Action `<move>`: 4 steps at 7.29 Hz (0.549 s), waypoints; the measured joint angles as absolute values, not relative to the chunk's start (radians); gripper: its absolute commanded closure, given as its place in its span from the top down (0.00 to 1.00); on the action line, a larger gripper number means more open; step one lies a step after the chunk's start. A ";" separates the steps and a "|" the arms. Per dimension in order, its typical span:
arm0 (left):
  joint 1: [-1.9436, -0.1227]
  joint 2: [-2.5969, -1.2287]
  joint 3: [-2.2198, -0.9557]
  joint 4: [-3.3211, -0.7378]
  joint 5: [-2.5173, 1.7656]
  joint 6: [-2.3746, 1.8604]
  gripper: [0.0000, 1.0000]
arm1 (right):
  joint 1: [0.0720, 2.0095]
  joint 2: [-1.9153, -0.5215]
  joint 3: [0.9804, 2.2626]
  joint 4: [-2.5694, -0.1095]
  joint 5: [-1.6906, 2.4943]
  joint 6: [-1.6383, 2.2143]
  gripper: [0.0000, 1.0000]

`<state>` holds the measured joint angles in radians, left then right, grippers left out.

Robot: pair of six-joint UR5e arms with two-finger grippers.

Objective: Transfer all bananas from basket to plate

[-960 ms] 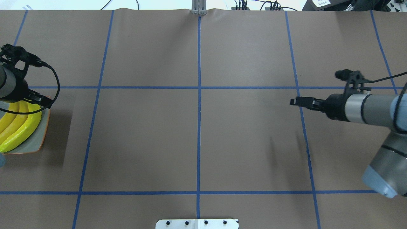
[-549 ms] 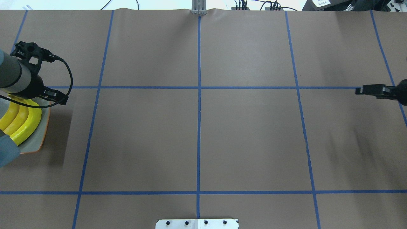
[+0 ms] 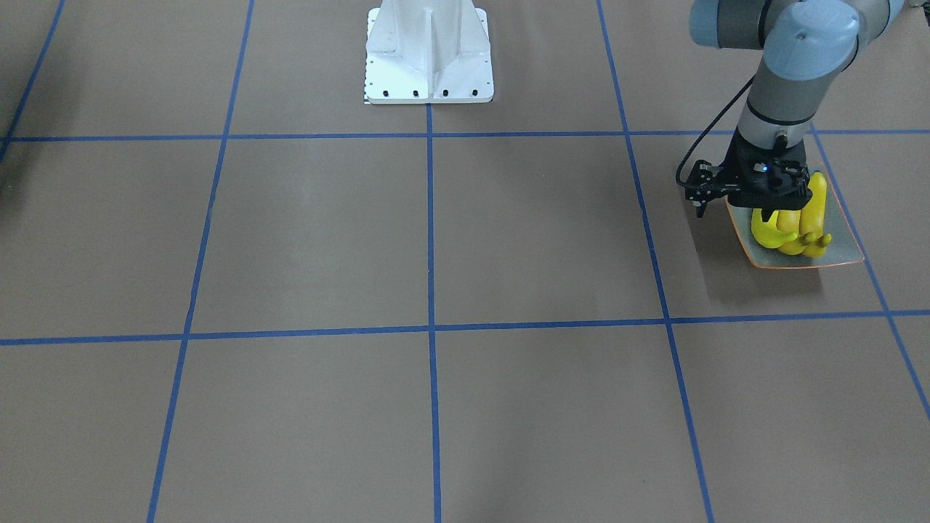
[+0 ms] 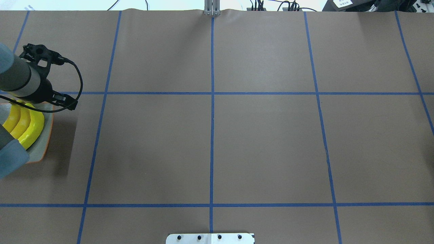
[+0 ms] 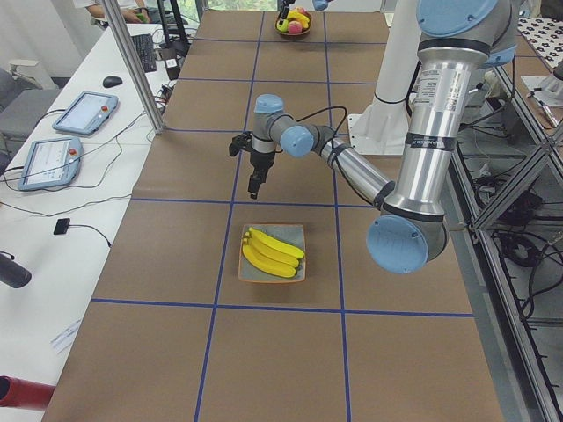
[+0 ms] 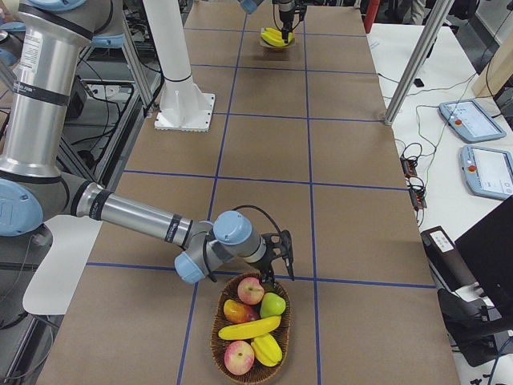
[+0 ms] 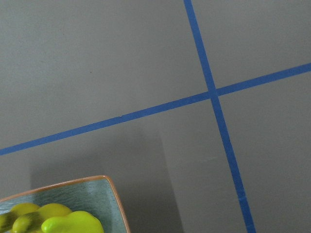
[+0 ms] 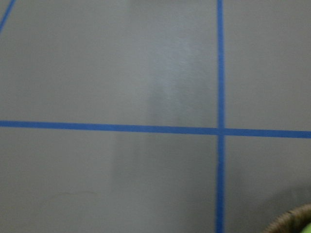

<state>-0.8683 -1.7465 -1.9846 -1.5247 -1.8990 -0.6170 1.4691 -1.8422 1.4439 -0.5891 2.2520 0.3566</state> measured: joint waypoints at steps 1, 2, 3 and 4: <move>-0.868 -1.750 -1.979 -1.526 -1.899 -0.621 1.00 | 1.523 -1.843 1.386 -0.589 2.283 0.264 1.00; -0.868 -1.751 -1.977 -1.526 -1.899 -0.627 1.00 | 1.553 -1.842 1.335 -0.589 2.295 0.190 1.00; -0.867 -1.751 -1.977 -1.527 -1.898 -0.635 1.00 | 1.566 -1.840 1.297 -0.588 2.298 0.142 1.00; -0.867 -1.751 -1.977 -1.527 -1.898 -0.639 1.00 | 1.575 -1.839 1.272 -0.587 2.299 0.120 1.00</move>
